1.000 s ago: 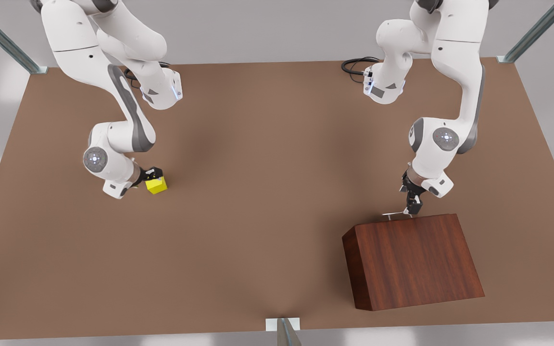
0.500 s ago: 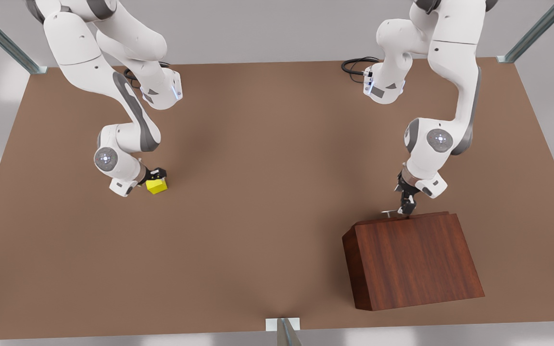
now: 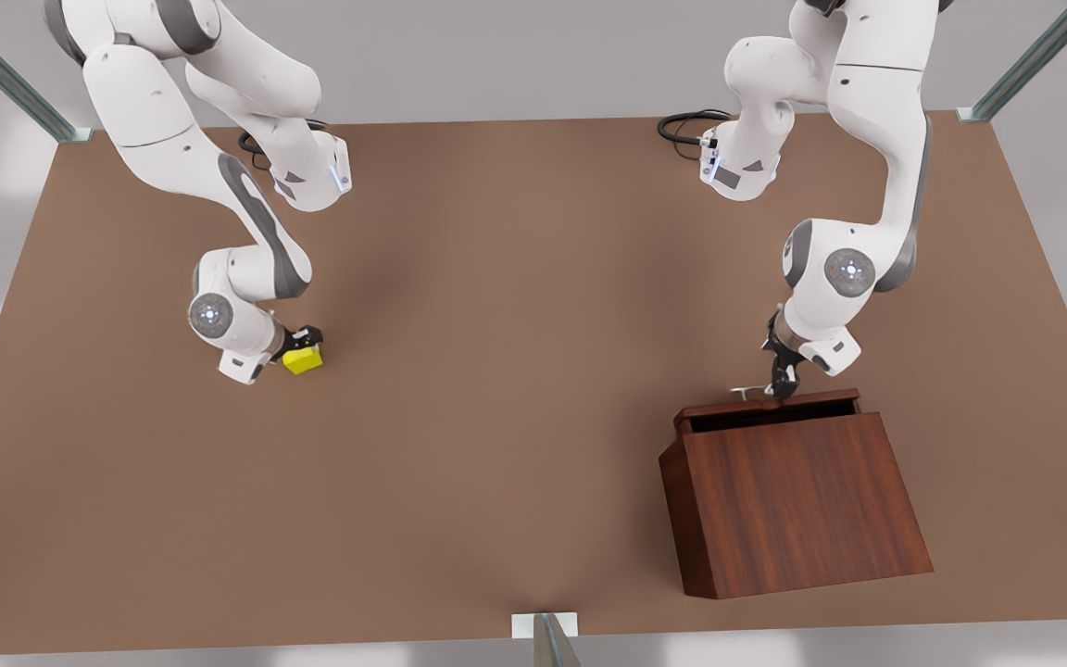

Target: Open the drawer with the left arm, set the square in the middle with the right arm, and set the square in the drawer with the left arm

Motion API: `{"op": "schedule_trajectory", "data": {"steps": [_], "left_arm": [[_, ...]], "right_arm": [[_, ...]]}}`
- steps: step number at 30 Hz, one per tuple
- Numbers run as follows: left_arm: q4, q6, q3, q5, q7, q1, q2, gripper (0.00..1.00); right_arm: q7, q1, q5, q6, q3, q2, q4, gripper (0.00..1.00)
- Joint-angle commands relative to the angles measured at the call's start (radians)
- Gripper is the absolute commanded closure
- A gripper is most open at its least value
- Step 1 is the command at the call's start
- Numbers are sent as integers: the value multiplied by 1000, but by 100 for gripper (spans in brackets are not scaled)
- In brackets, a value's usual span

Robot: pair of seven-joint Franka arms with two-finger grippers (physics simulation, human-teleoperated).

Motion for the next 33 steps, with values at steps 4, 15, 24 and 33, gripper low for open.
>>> {"op": "schedule_trajectory", "data": {"steps": [4, 15, 24, 33], "left_arm": [[-2, -20, -2, 0, 0, 0, -9, 0], [-31, -66, -2, 0, -2, 0, -40, 0], [-43, -81, -3, -1, -3, -2, -63, 0], [-43, -158, -5, -6, -3, -2, -77, 0]], "right_arm": [[0, 2, 0, 12, 0, 13, 0, 32], [18, 11, 2, -69, 6, -25, 41, 43], [185, 155, 2, -409, 267, 27, 466, 41], [908, 699, -104, -498, 259, 310, 801, 41]]}}
